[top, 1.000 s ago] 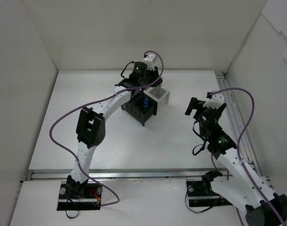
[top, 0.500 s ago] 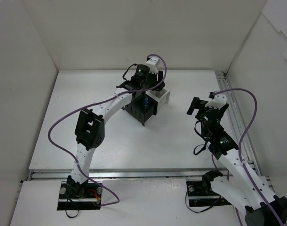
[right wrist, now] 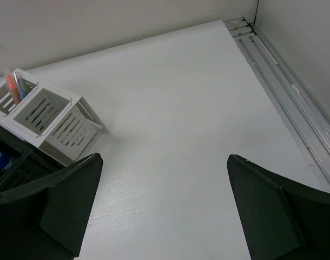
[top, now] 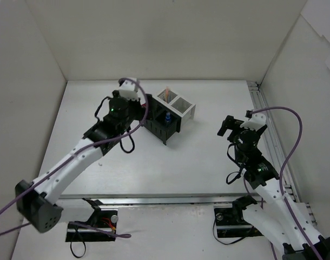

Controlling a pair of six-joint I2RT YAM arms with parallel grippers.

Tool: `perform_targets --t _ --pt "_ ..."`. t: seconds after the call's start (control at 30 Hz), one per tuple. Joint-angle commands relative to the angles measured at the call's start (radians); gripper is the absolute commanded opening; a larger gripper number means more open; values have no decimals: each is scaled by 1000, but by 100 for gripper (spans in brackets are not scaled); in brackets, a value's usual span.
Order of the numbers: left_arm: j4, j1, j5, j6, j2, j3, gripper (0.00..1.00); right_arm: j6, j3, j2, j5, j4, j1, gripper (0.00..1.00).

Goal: Sort the stationery into containers
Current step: Reset both arms

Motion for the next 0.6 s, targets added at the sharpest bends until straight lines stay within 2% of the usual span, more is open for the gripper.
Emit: perform_targets --t 0.0,0.1,0.3,0.57 --pt "-114 12 -286 -103 -164 -171 100 34 -6 -19 25 11 -11 98" --pt "-259 32 -401 -228 -325 -337 100 56 -6 -22 26 -9 -10 98" --pt "-394 41 -537 -377 -606 -497 100 87 -12 -3 54 -6 -7 98" --pt "-472 51 -596 -398 -689 -517 100 105 -17 -11 34 -26 -8 98"
